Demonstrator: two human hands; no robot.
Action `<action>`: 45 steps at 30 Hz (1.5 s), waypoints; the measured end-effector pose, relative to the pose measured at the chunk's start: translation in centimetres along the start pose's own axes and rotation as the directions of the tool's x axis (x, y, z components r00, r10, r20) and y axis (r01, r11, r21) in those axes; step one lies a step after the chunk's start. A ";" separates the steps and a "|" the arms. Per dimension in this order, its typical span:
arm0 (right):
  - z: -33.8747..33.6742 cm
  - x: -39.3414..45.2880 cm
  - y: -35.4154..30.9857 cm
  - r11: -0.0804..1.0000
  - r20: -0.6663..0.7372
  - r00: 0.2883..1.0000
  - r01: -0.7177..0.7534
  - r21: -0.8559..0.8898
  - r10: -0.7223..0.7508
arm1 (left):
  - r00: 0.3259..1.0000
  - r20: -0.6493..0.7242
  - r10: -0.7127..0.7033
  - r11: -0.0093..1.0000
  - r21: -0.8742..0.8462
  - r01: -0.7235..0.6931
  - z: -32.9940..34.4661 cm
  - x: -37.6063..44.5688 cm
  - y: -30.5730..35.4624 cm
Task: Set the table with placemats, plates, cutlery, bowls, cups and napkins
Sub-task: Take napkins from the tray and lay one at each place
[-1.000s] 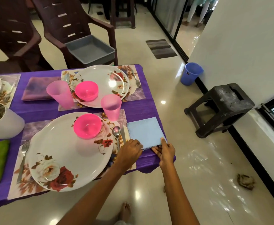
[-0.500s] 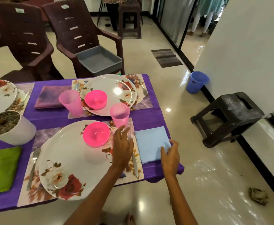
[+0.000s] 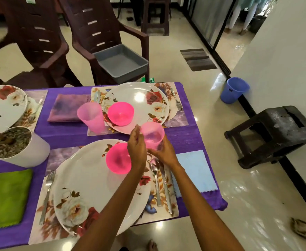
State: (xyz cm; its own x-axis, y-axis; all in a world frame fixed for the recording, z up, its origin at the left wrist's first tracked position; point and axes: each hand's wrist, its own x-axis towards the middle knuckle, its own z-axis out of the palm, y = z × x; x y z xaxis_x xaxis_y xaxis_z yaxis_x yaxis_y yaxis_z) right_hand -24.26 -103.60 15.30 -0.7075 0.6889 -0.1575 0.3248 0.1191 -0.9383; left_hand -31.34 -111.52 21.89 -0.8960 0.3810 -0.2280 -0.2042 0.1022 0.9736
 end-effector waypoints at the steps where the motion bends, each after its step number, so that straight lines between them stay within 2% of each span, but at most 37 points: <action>1: 0.0 -0.1 0.1 1.000 -0.003 1.000 0.003 -0.002 -0.003 | 1.000 0.009 -0.002 1.000 0.021 0.002 -0.1 0.1 -0.1; 7: -0.2 -1.4 0.7 1.000 -0.023 1.000 -0.011 0.020 0.012 | 0.999 0.033 0.037 0.991 0.126 -0.041 -0.8 -0.7 -1.0; 16: -0.7 -2.5 0.7 0.999 -0.011 0.999 -0.047 -0.019 0.047 | 0.998 -0.005 0.056 0.995 0.087 -0.055 -1.1 -0.9 -1.4; 19: -1.0 -5.7 0.5 0.997 -0.187 0.981 -0.041 0.069 0.053 | 0.990 -0.042 0.138 0.984 0.121 -0.132 -2.0 -1.5 -1.9; 22: 0.3 -10.0 0.5 0.997 -0.435 0.900 0.008 0.071 0.024 | 0.957 -0.050 0.286 0.937 0.223 -0.269 -3.7 -3.3 -3.4; 24: 1.8 -12.4 0.4 0.999 -0.488 0.872 0.009 0.052 0.018 | 0.940 -0.036 0.340 0.907 0.278 -0.318 -5.3 -5.1 -4.8; 28: 6.1 -14.8 -0.4 0.999 -0.419 0.906 0.049 -0.011 -0.049 | 0.885 0.065 0.461 0.813 0.370 -0.450 -8.9 -7.9 -6.9; 31: 9.9 -15.1 -2.1 0.991 -0.318 0.939 0.117 -0.069 -0.133 | 0.868 0.067 0.493 0.785 0.397 -0.476 -12.0 -8.5 -6.9; 35: 13.8 -15.3 -3.5 0.997 -0.287 0.955 0.065 -0.037 -0.073 | 0.853 0.058 0.518 0.755 0.437 -0.488 -16.5 -8.8 -6.3; 38: 13.7 -15.7 -4.5 0.997 -0.356 0.932 0.040 -0.072 -0.063 | 0.824 0.164 0.542 0.712 0.431 -0.554 -19.4 -9.1 -6.6; 40: 12.0 -15.5 -4.2 0.992 -0.485 0.869 0.041 -0.123 -0.096 | 0.805 0.289 0.518 0.696 0.406 -0.593 -20.1 -9.6 -6.8; 42: 9.9 -15.1 -3.0 0.972 -0.589 0.805 -0.078 -0.221 -0.069 | 0.768 0.436 0.469 0.653 0.414 -0.634 -19.9 -9.8 -7.2; 45: 6.8 -14.4 -1.2 0.897 -0.581 0.813 -0.229 -0.377 -0.037 | 0.711 0.588 0.385 0.629 0.397 -0.668 -17.9 -10.0 -7.3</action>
State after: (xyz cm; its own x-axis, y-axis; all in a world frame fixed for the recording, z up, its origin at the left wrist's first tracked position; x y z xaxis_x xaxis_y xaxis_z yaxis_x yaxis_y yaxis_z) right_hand -18.75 -118.56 16.61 -0.2222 0.9712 0.0854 0.6907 0.2186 -0.6893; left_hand -27.91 -132.52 17.32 -0.4840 0.8509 0.2042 0.6272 0.1747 0.7590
